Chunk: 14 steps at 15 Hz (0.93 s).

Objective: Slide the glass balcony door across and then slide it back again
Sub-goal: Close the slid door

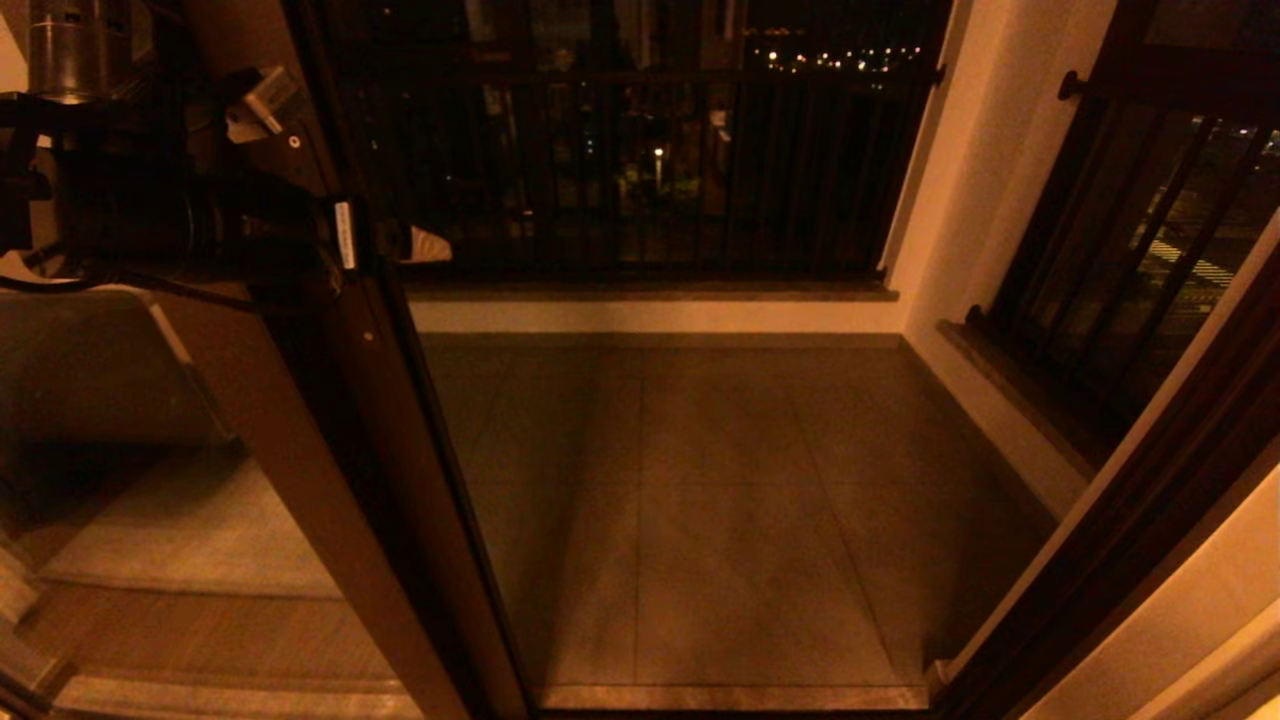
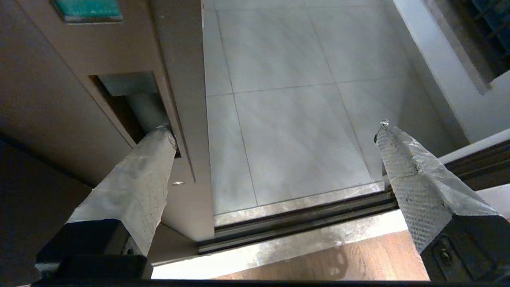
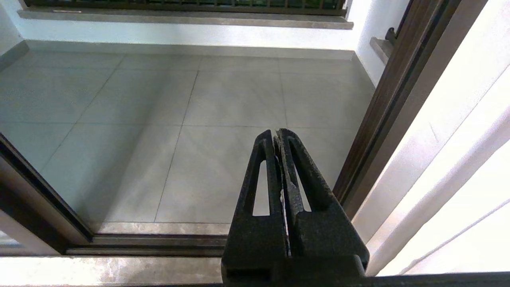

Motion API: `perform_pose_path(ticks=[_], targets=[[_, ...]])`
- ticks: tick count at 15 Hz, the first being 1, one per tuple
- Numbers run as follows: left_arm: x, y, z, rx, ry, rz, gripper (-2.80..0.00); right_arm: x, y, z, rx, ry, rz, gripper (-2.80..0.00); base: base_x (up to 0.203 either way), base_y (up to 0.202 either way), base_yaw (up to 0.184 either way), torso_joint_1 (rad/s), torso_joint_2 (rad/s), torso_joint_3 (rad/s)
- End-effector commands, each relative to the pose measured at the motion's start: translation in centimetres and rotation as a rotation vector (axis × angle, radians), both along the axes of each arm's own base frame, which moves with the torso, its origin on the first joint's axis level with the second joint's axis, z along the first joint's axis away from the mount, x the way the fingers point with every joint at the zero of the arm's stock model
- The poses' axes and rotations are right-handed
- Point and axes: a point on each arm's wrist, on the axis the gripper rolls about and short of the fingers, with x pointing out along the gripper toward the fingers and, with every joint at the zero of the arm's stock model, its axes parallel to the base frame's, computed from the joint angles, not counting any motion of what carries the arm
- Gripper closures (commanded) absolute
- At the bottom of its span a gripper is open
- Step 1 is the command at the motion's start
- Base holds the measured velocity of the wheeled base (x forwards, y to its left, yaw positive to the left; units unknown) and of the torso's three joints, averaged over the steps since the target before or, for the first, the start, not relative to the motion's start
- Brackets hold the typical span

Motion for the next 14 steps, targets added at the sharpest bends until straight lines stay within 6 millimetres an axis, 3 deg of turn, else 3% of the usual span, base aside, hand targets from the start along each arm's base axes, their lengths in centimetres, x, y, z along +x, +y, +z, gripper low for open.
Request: perform_pose_path(ticks=[1,14], targets=[[-0.2,-0.7,0.0,-0.003,0.003,-0.025,-2.80,0.0,0.0,0.0,-0.001,0.000,0.001,0.00,0.000,0.000,0.000,0.000,0.00,0.000],[-0.7,-2.4,0.5,-0.006,-0.014,-0.079,-2.80,0.0,0.0,0.0,-0.001,0.001,0.001,0.00,0.000,0.000,0.000,0.000,0.00,0.000]])
